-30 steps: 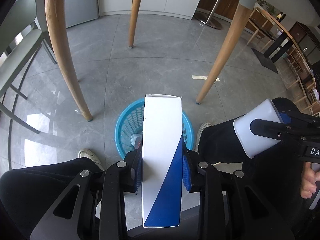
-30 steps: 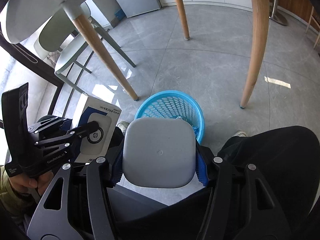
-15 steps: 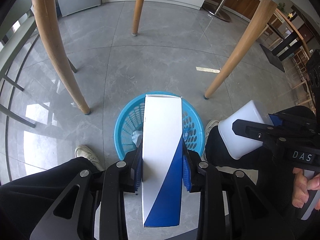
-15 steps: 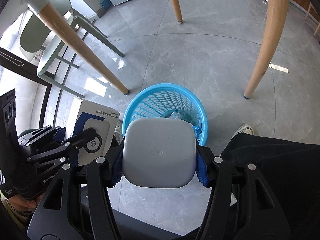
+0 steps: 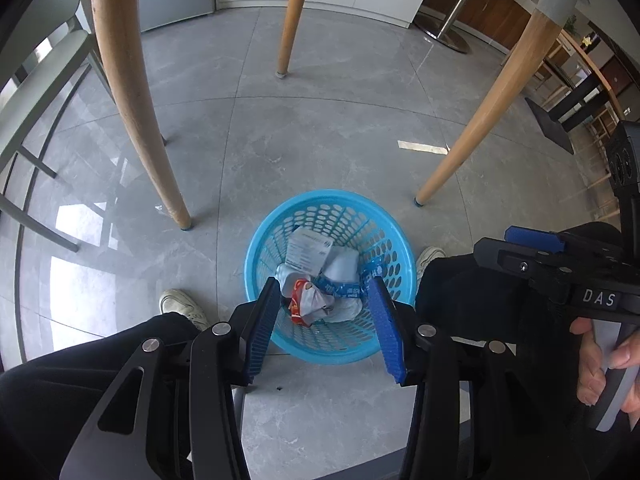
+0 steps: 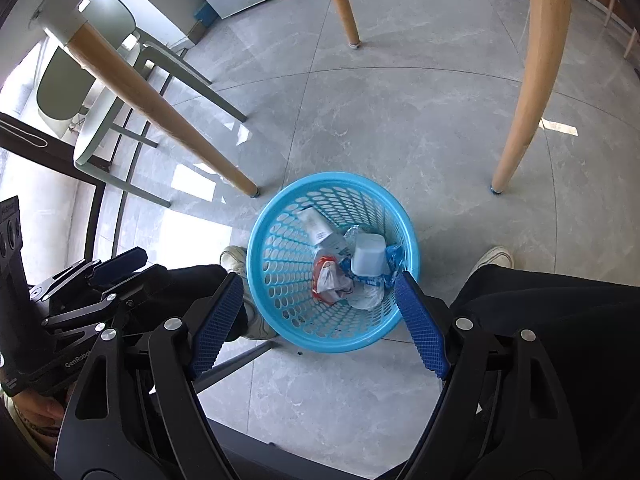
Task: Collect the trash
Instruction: 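Open the left tool over the basket while the right tool releases the container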
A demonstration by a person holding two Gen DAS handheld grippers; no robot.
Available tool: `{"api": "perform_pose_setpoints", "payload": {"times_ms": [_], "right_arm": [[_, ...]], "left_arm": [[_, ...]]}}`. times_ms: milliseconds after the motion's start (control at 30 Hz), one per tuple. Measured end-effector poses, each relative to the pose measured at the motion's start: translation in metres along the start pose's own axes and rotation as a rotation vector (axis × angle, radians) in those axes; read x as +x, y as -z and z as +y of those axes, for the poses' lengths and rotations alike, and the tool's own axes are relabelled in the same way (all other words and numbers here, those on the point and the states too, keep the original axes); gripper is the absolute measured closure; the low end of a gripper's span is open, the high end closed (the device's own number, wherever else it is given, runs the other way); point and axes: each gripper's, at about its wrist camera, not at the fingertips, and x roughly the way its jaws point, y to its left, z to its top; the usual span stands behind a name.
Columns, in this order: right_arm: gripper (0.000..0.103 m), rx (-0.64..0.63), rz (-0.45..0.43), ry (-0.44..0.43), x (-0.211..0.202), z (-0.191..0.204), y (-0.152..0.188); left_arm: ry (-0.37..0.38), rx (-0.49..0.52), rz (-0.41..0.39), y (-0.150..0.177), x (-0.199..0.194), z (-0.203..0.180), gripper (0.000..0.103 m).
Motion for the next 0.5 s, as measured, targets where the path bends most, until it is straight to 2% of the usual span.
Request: {"api": "perform_pose_setpoints", "payload": {"times_ms": [67, 233, 400, 500], "right_arm": [[0.024, -0.023, -0.017, 0.009, -0.008, 0.004, 0.003], [0.019, -0.093, -0.072, 0.038, -0.036, 0.013, 0.015], [0.012, -0.166, -0.129, 0.078, -0.068, 0.024, 0.033], [0.009, -0.209, -0.149, 0.086, -0.083, 0.029, 0.044]], "left_arm": [[-0.010, -0.003, 0.007, 0.007, -0.009, 0.001, 0.055], [-0.008, 0.026, -0.049, 0.023, -0.039, -0.002, 0.033], [0.008, 0.057, -0.068, 0.037, -0.053, -0.006, 0.023], [0.011, 0.066, -0.089, 0.042, -0.059, -0.008, 0.011]]}}
